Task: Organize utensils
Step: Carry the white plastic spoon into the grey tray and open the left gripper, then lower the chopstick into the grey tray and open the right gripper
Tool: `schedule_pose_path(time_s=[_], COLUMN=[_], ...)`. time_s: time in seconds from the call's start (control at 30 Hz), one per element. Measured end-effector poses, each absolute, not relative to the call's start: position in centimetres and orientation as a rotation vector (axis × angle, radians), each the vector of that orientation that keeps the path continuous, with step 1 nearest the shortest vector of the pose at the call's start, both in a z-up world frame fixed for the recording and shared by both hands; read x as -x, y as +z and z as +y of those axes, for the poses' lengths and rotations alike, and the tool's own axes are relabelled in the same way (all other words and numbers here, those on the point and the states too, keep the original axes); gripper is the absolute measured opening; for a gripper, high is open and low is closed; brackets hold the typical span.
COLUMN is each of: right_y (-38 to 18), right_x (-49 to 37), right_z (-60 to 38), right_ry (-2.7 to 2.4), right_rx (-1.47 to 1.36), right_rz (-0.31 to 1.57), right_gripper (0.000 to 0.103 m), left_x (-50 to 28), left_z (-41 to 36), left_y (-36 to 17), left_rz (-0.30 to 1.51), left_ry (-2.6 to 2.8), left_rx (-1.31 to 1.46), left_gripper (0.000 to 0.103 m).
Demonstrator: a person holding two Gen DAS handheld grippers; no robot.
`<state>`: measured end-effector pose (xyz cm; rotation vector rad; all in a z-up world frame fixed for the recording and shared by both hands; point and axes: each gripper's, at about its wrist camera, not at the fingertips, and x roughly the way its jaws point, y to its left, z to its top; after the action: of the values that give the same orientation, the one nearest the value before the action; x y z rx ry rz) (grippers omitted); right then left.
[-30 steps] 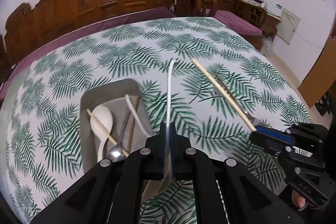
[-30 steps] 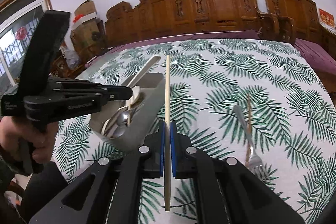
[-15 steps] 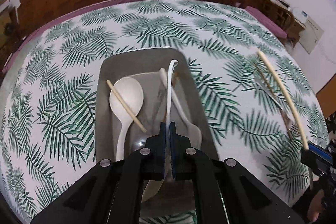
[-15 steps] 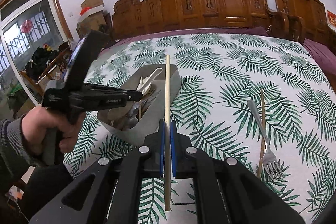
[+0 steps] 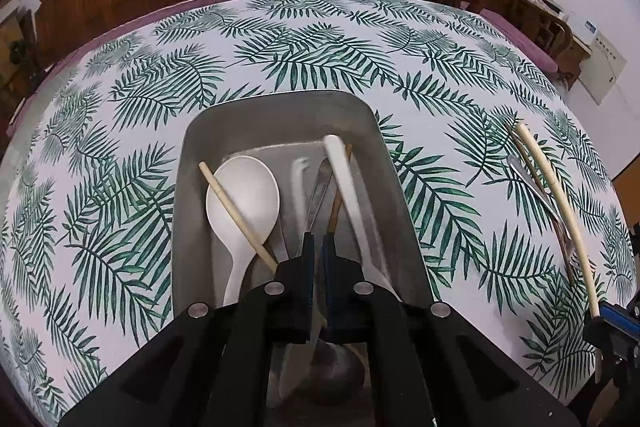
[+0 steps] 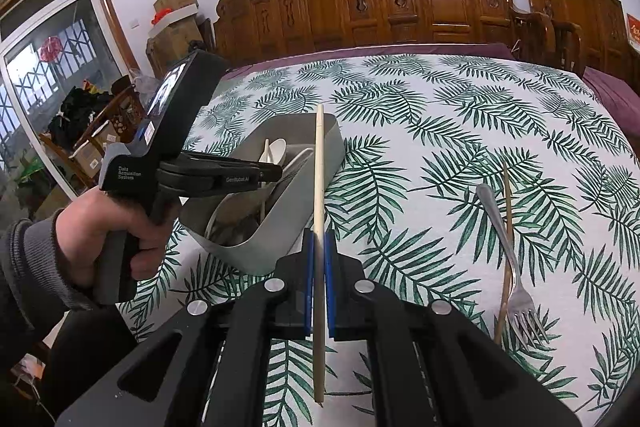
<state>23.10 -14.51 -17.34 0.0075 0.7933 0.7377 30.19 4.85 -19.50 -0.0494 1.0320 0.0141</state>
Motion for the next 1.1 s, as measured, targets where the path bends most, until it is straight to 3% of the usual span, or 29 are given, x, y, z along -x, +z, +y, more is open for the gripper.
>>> schedule_pose_path(time_s=[0.57, 0.77, 0.93, 1.1], right_y=[-15.3, -14.4, -14.5, -15.3], right_x=[-22.1, -22.1, -23.4, -25.2], right_z=[-11.9, -9.2, -6.9, -4.8], right_ry=[0.737, 0.744, 0.741, 0.728], right_rx=[0.029, 0.047, 0.043, 0.019], right_rz=[0.781, 0.787, 0.817, 0.855], right_gripper=[0.006, 0.006, 0.006, 0.006], left_x=[-24.0, -22.2, -21.0, -19.9], left_z=[6.7, 8.1, 9.1, 10.3], left_y=[-14.3, -12.9, -11.9, -11.7], left_rz=[0.908, 0.874, 0.847, 0.852], left_ry=[-0.006, -0.003, 0.005, 0.026], left_rx=[0.025, 0.044, 0.046, 0.034], left_gripper=[0.007, 0.02, 0.048, 0.059])
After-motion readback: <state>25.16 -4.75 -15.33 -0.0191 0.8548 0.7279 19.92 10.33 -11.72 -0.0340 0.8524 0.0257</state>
